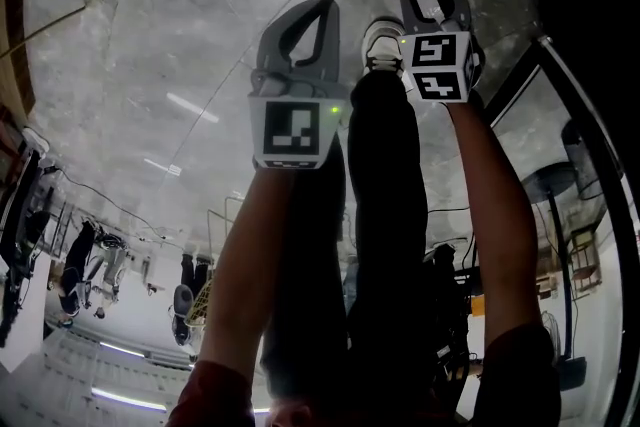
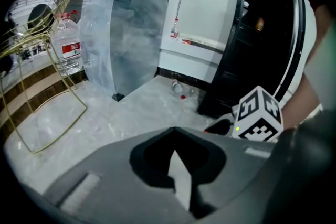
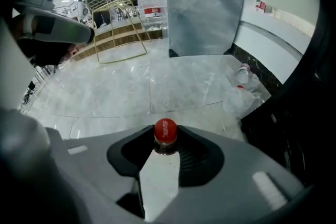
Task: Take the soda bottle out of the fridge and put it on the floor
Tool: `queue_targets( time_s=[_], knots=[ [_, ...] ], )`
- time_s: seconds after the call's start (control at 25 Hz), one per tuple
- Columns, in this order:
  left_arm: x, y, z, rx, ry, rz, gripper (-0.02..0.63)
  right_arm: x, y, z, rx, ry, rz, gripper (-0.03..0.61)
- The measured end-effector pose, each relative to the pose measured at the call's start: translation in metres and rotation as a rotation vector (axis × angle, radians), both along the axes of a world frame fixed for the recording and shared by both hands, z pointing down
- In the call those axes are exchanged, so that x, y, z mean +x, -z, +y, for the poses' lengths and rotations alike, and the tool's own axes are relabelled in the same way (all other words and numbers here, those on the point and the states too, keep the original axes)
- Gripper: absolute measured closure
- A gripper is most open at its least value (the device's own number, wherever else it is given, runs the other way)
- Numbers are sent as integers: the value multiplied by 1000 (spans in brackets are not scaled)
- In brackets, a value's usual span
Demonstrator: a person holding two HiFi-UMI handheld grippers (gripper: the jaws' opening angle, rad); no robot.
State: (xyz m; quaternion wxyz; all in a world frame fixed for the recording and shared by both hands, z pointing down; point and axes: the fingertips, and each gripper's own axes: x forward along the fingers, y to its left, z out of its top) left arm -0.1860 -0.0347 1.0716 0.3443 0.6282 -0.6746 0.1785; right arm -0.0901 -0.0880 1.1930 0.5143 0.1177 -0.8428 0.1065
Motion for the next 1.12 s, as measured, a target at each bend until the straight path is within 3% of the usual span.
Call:
queue_targets(
  time_s=[1.12],
  knots=[
    [12, 4, 5, -47, -16, -5, 614, 20, 2, 10, -54, -30, 40, 400]
  ],
)
